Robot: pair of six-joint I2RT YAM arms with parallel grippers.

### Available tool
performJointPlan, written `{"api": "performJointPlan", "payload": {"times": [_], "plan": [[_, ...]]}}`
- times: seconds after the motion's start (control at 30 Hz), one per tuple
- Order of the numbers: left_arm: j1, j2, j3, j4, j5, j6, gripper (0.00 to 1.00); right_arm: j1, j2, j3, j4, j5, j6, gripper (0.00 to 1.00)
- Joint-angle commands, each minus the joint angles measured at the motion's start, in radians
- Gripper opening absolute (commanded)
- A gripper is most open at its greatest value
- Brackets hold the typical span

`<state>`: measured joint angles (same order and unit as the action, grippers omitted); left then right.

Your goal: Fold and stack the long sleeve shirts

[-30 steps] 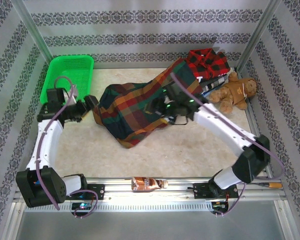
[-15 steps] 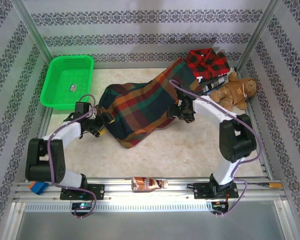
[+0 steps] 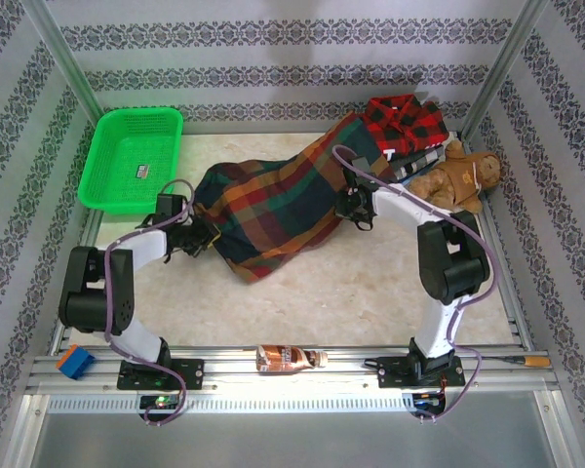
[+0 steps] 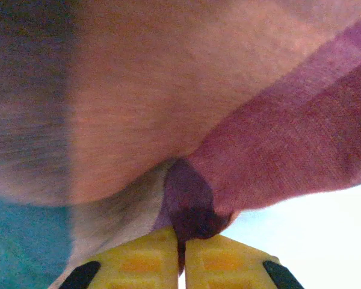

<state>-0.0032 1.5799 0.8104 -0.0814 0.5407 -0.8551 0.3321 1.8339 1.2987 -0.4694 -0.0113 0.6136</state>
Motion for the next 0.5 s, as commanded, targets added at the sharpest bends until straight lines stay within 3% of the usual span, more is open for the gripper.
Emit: {"api": "performJointPlan", "payload": {"times": [0.0, 0.07, 0.27, 0.47], "plan": [[0.034, -0.086, 0.112, -0.093, -0.014, 0.113, 0.09, 0.014, -0.117, -0.023, 0.044, 0.032, 0.04, 0.04], [0.055, -0.123, 0.145, -0.132, -0.014, 0.15, 0.09, 0.026, -0.187, -0.042, 0.045, 0.052, 0.044, 0.0], [0.161, -0.157, 0.213, -0.216, 0.024, 0.225, 0.09, 0.057, -0.364, -0.063, -0.062, 0.067, 0.111, 0.0], [0.289, -0.156, 0.196, -0.239, 0.097, 0.278, 0.09, 0.182, -0.527, -0.193, -0.123, 0.123, 0.3, 0.0]]}}
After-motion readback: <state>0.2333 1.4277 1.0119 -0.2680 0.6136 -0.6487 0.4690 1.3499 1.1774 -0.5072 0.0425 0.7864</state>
